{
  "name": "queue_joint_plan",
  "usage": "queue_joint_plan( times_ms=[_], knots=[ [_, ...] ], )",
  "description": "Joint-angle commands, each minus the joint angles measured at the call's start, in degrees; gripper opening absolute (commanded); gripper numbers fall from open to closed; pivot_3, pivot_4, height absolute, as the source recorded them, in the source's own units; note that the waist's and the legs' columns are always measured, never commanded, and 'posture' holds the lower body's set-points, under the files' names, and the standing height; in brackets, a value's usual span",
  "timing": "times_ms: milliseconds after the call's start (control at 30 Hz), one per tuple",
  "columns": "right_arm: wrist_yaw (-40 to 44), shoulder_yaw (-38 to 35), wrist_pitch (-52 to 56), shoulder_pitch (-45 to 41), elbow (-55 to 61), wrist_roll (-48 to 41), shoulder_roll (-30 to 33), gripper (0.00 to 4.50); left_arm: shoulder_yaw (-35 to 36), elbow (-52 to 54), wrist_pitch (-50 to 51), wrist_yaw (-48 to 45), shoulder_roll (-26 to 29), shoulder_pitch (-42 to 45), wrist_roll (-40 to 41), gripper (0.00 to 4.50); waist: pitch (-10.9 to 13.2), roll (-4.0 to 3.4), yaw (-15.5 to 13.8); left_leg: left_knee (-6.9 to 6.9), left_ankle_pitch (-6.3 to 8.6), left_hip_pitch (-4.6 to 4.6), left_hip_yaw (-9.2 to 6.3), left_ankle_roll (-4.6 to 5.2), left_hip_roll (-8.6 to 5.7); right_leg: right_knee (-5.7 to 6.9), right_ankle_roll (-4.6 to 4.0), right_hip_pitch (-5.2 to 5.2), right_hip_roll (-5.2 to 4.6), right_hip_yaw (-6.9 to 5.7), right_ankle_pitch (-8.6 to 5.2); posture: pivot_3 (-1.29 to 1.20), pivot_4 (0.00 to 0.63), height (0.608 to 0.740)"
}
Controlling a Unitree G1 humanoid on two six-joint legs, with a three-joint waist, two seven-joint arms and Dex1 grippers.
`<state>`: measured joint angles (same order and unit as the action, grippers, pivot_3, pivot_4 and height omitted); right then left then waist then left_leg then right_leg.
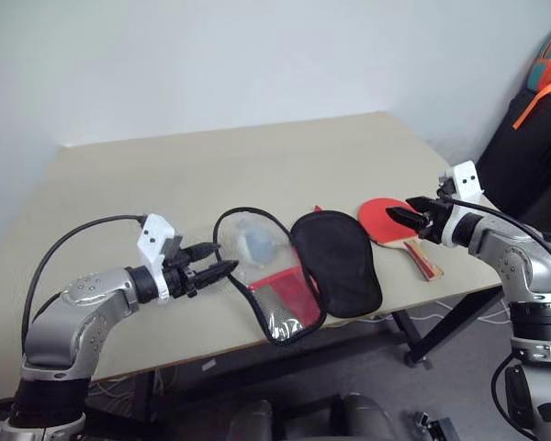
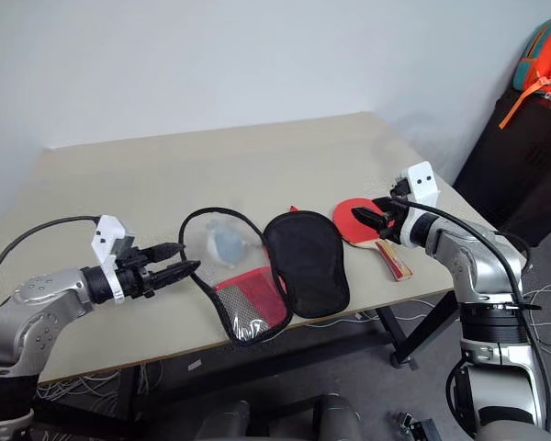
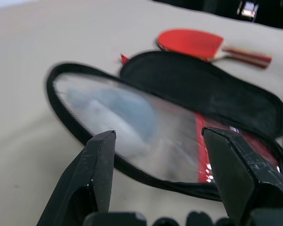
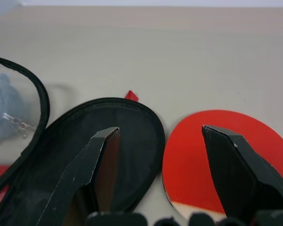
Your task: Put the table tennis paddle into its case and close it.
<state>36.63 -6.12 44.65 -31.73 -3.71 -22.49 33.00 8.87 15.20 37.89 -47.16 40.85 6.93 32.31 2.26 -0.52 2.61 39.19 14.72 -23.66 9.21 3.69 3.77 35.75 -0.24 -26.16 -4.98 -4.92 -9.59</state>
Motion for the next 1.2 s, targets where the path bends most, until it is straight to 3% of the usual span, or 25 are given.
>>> queue_joint_plan(
  times_ms=[33,600,1200],
  knots=[
    [-1.2,-1.6,-0.3,-1.1,2.6,-0.6,-0.2,3.02,-0.7,0.7,-1.3,-0.2,-0.3,1.0,-0.5,3.08,0.0,0.0,0.0,0.0,0.0,0.0,0.0,0.0,0.0,0.0,0.0,0.0,0.0,0.01,0.0,0.0,0.0,0.724],
    [-3.8,-1.6,5.0,-1.6,-4.8,0.7,2.4,3.02,-2.4,2.9,0.5,-1.3,-1.1,1.5,1.1,3.08,0.0,0.02,0.0,0.01,0.0,0.0,-0.03,0.01,-0.01,0.0,0.0,0.02,0.01,0.01,0.0,0.0,0.0,0.724],
    [0.5,6.8,3.7,-8.1,-23.9,8.5,2.8,3.02,-3.7,5.0,1.7,-1.6,-1.1,1.1,1.0,3.08,0.0,0.02,0.1,0.05,-0.02,0.01,-0.04,0.04,-0.02,0.01,0.01,0.04,0.05,0.06,0.0,0.0,0.0,0.724]
  ],
)
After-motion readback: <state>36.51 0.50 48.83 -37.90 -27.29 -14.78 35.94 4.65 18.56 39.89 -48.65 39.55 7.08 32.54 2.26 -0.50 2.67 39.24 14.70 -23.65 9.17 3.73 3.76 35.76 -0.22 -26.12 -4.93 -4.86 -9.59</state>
